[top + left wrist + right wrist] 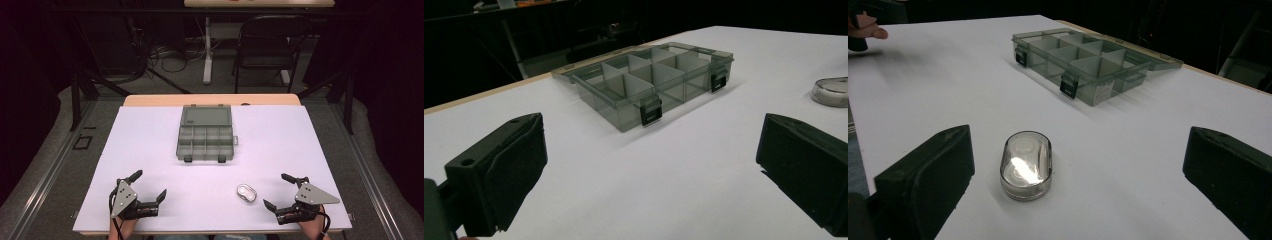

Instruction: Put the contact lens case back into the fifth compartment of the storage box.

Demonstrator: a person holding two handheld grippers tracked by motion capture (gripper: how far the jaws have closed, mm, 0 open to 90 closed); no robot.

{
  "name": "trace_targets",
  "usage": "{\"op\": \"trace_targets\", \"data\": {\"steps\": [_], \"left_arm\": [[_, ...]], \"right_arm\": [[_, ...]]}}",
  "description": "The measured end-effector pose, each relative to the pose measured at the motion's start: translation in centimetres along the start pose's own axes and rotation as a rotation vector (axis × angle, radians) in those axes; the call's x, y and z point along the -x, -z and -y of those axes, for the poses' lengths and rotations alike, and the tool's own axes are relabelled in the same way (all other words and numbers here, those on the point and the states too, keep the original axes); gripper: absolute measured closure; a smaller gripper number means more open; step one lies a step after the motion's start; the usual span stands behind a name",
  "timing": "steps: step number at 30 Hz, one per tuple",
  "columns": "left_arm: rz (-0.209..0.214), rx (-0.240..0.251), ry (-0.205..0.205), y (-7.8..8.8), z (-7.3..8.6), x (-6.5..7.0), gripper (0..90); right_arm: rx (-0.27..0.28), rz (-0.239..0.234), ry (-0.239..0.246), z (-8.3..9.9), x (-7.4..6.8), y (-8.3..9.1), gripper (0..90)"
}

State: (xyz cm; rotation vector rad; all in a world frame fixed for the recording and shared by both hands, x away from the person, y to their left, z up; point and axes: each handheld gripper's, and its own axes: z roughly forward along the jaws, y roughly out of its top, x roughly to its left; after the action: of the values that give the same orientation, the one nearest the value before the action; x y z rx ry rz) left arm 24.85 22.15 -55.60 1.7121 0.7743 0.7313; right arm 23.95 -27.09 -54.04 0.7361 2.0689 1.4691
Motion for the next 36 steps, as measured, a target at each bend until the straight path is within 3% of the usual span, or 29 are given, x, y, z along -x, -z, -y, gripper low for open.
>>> {"op": "trace_targets", "data": {"steps": [10,23,36], "left_arm": [[0.005,-0.008,-0.005,-0.2,0.0,0.0,0.1],[0.016,-0.009,-0.004,-0.8,-0.2,0.1,0.1],[0.018,-0.003,-0.003,-0.8,-0.2,0.1,0.1]], "right_arm": [[-0.017,-0.007,-0.010,-0.2,-0.3,-0.3,0.0],[-0.034,0.017,-0.029,-0.8,-1.3,-1.1,0.0],[-0.060,0.000,-0.040,-1.3,-2.2,-3.4,0.0]]}}
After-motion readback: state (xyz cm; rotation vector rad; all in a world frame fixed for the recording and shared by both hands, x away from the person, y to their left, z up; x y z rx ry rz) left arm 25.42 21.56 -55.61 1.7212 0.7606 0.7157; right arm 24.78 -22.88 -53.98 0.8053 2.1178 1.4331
